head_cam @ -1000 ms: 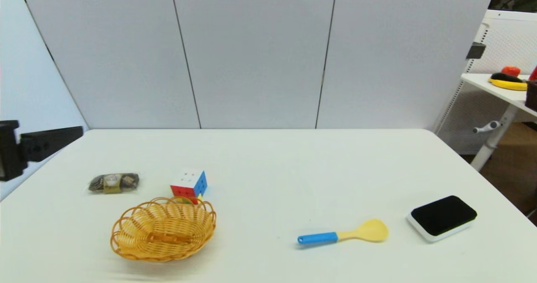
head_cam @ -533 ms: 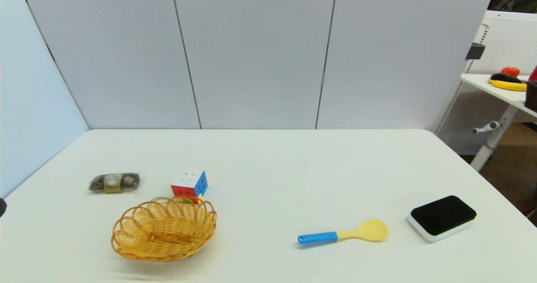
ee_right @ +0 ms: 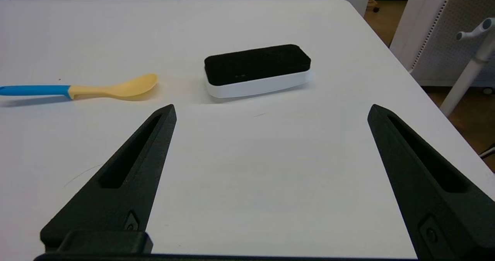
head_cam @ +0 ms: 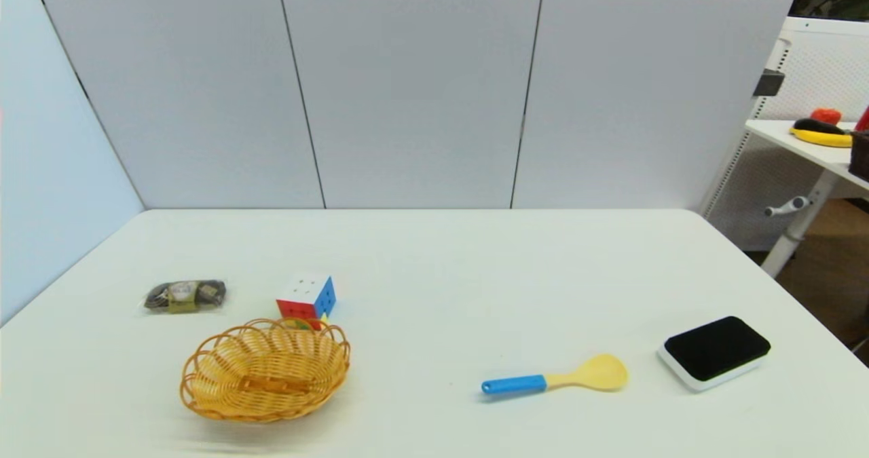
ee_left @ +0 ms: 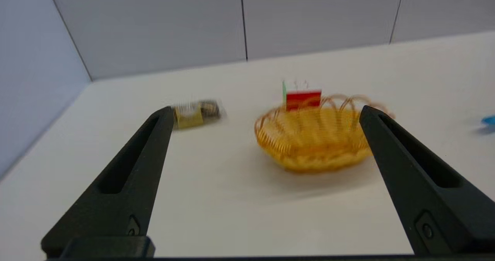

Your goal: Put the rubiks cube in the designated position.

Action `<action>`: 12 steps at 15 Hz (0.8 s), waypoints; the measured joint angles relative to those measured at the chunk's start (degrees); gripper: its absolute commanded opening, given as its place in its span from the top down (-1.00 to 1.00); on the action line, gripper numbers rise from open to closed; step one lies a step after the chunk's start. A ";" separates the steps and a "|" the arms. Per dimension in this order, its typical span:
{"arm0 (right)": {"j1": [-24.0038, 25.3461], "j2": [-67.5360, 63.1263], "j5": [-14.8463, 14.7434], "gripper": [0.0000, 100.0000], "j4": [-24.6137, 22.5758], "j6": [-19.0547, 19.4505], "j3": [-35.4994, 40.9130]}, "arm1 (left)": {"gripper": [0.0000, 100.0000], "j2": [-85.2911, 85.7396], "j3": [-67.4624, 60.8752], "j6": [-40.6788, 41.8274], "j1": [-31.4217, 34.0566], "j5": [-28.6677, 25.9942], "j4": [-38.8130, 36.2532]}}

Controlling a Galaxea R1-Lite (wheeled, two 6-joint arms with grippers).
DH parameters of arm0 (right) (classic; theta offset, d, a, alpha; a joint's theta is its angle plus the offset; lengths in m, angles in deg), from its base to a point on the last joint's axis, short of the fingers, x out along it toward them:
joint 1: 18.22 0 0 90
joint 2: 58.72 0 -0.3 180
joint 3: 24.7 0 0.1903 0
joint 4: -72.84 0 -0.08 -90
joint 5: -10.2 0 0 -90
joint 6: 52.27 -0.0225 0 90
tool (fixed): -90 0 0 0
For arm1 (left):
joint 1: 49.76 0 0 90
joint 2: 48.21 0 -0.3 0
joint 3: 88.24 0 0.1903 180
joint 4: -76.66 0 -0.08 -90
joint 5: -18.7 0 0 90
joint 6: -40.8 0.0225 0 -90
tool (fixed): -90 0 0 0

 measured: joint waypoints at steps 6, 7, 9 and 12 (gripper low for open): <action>0.00 0.00 -0.02 -1.00 0.02 0.00 0.02 | -1.00 4.11 -8.35 -2.10 -0.22 8.17 3.57; 0.00 0.00 -0.02 -1.00 0.05 0.01 0.02 | -1.00 4.21 -8.46 -2.43 -0.22 8.24 3.52; 0.00 0.00 -0.02 -1.00 0.00 0.00 0.02 | -1.00 4.25 -8.64 -2.51 -0.22 8.19 3.11; 0.00 0.00 -0.02 -1.00 0.00 0.00 0.02 | -1.00 4.30 -8.77 -2.58 -0.22 8.16 2.57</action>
